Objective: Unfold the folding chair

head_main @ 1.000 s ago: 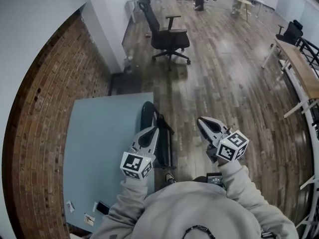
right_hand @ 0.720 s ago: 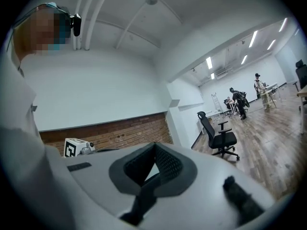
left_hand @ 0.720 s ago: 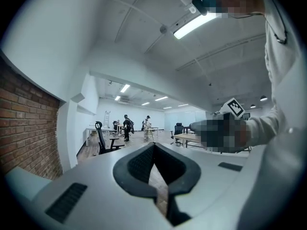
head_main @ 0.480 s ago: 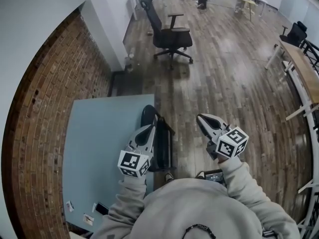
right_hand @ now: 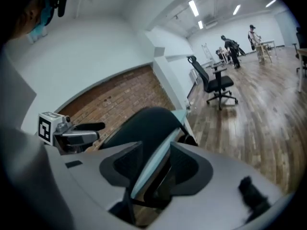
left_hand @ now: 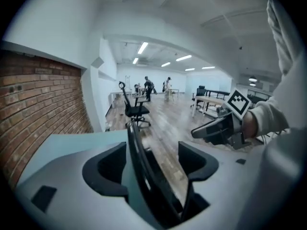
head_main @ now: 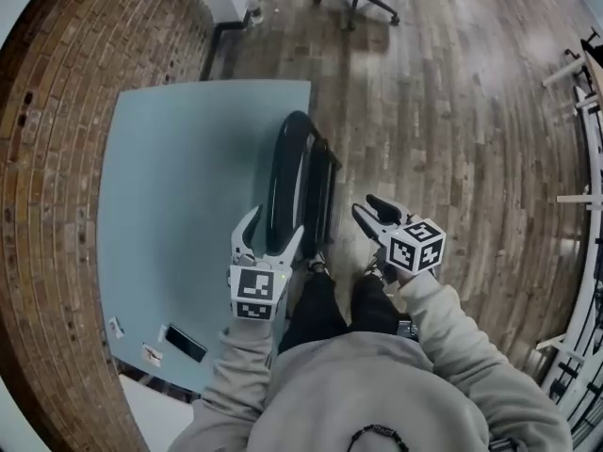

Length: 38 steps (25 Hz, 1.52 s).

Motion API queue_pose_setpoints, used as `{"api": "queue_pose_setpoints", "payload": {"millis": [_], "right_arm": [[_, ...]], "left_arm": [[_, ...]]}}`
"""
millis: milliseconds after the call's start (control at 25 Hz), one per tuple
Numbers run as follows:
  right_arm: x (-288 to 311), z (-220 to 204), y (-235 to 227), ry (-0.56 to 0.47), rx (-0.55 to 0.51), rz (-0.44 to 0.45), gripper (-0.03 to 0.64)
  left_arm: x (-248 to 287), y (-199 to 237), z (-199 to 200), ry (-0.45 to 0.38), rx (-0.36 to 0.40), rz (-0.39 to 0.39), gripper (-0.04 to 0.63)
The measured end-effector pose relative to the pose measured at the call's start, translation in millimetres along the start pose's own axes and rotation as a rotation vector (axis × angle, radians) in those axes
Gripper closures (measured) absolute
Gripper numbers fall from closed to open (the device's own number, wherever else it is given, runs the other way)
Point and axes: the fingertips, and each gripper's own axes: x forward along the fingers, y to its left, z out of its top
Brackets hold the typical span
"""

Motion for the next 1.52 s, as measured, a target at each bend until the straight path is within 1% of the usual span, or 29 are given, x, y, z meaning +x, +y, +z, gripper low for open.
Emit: {"api": "queue_pose_setpoints", "payload": {"millis": [40, 120, 160, 240, 280, 360, 440, 520, 600, 680, 760, 800, 840, 880, 920, 960, 1000, 1080, 1160, 1320, 1520], "right_arm": [[22, -23, -7, 0.051, 0.028, -0.009, 0.434], [66, -65, -14, 0.152, 0.087, -0.009, 0.392], [86, -84, -13, 0.196, 0.129, 0.013, 0.381], [120, -117, -6, 0.267, 0.236, 0.076, 0.375], [135, -130, -4, 0.296, 0.266, 0.089, 0.367], [163, -150, -4, 0.347, 0.263, 0.067, 0.355], [188, -164, -7, 0.388, 0.241, 0.012, 0.343], [205, -174, -13, 0.425, 0.231, -0.067, 0.337], [214, -182, -18, 0.452, 0.254, -0.125, 0.337], [221, -188, -22, 0.469, 0.267, -0.159, 0.339], [230, -191, -25, 0.48, 0.26, -0.18, 0.339], [234, -192, -26, 0.477, 0.27, -0.179, 0.34], [237, -194, -27, 0.471, 0.295, -0.173, 0.345], [239, -197, -27, 0.464, 0.333, -0.162, 0.348], [241, -198, -26, 0.456, 0.372, -0.144, 0.358], [243, -198, -24, 0.447, 0.402, -0.12, 0.39], [245, -198, -21, 0.441, 0.416, -0.099, 0.454], [247, -197, -19, 0.446, 0.401, -0.078, 0.456], [246, -197, -18, 0.454, 0.388, -0.078, 0.459], [241, -198, -20, 0.477, 0.368, -0.097, 0.466], [227, -200, -29, 0.509, 0.354, -0.079, 0.469]], "left_arm": [[3, 9, -20, 0.04, -0.024, 0.016, 0.259], [9, 23, -51, 0.084, -0.094, 0.013, 0.238], [12, 26, -64, 0.109, -0.114, -0.001, 0.233], [19, 27, -88, 0.173, -0.121, -0.031, 0.229], [23, 27, -96, 0.194, -0.129, -0.044, 0.229], [30, 28, -104, 0.211, -0.165, -0.069, 0.229], [37, 27, -107, 0.218, -0.194, -0.094, 0.229], [42, 26, -113, 0.233, -0.207, -0.104, 0.229], [46, 26, -121, 0.25, -0.234, -0.1, 0.229], [48, 27, -124, 0.24, -0.278, -0.099, 0.23], [49, 29, -121, 0.226, -0.292, -0.098, 0.239], [49, 29, -120, 0.221, -0.294, -0.095, 0.271], [50, 28, -118, 0.214, -0.306, -0.086, 0.333], [50, 28, -117, 0.207, -0.326, -0.072, 0.412], [51, 30, -117, 0.201, -0.342, -0.054, 0.459], [51, 31, -116, 0.198, -0.349, -0.036, 0.474], [52, 33, -117, 0.196, -0.348, -0.025, 0.484], [52, 34, -118, 0.197, -0.344, -0.014, 0.492], [51, 34, -118, 0.198, -0.346, -0.008, 0.497], [50, 34, -118, 0.182, -0.4, 0.006, 0.505], [50, 33, -119, 0.183, -0.414, 0.019, 0.514]]}}
